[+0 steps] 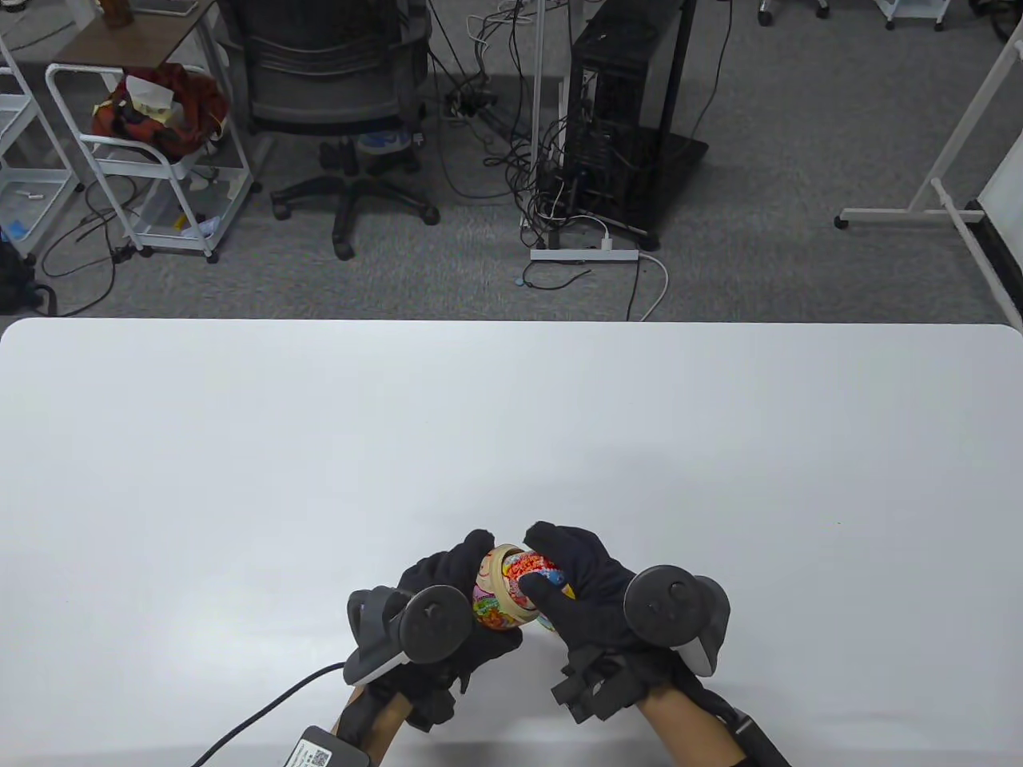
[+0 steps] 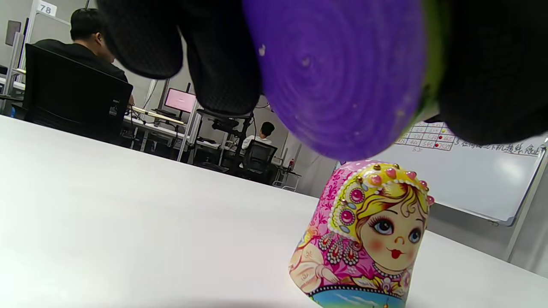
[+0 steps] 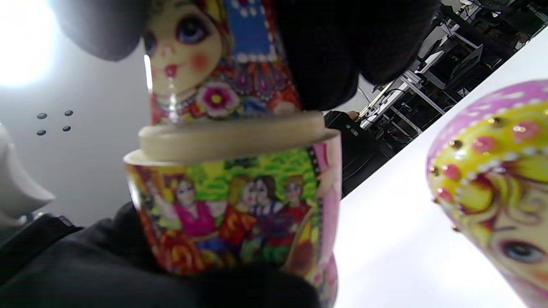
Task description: Nest individual Russian dolls into a nested set
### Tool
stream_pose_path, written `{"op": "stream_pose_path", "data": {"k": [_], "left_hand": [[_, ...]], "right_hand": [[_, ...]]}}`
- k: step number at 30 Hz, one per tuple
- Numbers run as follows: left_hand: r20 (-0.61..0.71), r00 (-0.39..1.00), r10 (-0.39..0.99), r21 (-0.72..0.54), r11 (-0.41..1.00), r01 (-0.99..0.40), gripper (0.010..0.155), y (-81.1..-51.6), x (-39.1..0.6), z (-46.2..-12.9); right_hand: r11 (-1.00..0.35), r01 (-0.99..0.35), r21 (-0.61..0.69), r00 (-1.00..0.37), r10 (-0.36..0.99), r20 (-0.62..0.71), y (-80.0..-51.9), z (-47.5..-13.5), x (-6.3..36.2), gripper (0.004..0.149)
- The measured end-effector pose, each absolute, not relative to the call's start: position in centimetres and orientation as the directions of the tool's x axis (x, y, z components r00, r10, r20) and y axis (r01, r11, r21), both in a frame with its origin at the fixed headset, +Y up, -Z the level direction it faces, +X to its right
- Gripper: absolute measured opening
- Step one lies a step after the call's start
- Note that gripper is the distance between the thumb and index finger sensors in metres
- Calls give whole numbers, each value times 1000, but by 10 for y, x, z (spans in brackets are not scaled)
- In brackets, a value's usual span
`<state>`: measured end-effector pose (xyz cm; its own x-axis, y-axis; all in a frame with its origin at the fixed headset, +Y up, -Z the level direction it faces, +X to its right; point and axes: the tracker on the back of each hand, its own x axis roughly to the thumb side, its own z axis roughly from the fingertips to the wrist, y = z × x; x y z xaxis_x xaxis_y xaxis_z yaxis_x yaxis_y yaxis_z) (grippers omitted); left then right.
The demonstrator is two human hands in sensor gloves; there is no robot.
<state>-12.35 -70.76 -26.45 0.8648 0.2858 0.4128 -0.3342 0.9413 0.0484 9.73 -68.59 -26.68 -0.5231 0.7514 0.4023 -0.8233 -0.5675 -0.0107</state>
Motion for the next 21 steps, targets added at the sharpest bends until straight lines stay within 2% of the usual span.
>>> {"op": "stream_pose_path", "data": {"k": [6,9,14,18,21], "left_hand": [[413,864,289,43,941,-335,115,-708,-123,-264],[402,869,289,47,941,-334,115,-708,-125,-266],[360,876,321,62,929,-366,115,-708,-135,-270],[314,877,363,57,915,-399,115,-711,-142,-273],[300,877,375,51,912,-408,115,-714,-145,-275]], "right_hand": [[-584,-812,-14,-543,745,387,-686,-267,98,59],[-570,-819,59,-503,764,405,-685,-270,102,68],[-525,-850,46,-472,798,374,-690,-275,111,71],[-587,-809,6,-562,778,279,-706,-283,117,68],[-731,-676,95,-710,680,182,-724,-292,117,69]]}}
